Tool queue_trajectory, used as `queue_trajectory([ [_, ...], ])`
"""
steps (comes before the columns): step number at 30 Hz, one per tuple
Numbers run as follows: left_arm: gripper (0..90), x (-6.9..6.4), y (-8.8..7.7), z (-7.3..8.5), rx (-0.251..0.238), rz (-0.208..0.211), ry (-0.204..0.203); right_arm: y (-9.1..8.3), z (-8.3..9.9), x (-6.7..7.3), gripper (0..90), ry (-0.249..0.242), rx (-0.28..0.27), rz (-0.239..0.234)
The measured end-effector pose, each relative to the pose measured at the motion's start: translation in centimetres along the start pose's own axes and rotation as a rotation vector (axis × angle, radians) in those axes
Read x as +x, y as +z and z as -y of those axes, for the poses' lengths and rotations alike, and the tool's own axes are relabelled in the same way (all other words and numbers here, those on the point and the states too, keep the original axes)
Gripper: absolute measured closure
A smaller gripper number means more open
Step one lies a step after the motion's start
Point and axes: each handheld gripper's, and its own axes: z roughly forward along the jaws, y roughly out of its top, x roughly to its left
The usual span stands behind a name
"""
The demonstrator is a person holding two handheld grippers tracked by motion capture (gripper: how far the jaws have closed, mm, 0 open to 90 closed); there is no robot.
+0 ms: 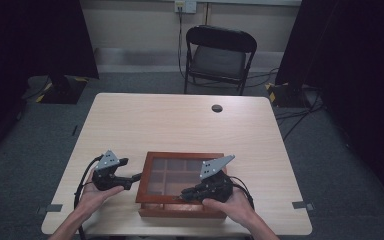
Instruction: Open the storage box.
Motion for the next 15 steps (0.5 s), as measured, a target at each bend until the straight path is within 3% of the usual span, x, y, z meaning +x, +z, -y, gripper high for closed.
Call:
queue_trajectory([
  [6,19.1,-0.5,-0.1,-0.2,-0.003,0.078,0.033,-0.5,-0.9,-0.2,82.9,0.001,-0.012,-0.006],
  [11,18.1,-1.1,-0.1,-0.4,-0.030,0.094,0.044,-0.9,-1.6,-0.3,82.9,-0.008,-0.018,0.002],
  [15,18.7,-1.6,0.1,-0.5,-0.023,0.094,0.072,-0.9,-1.5,-0.2,82.9,-0.007,-0.025,0.006],
])
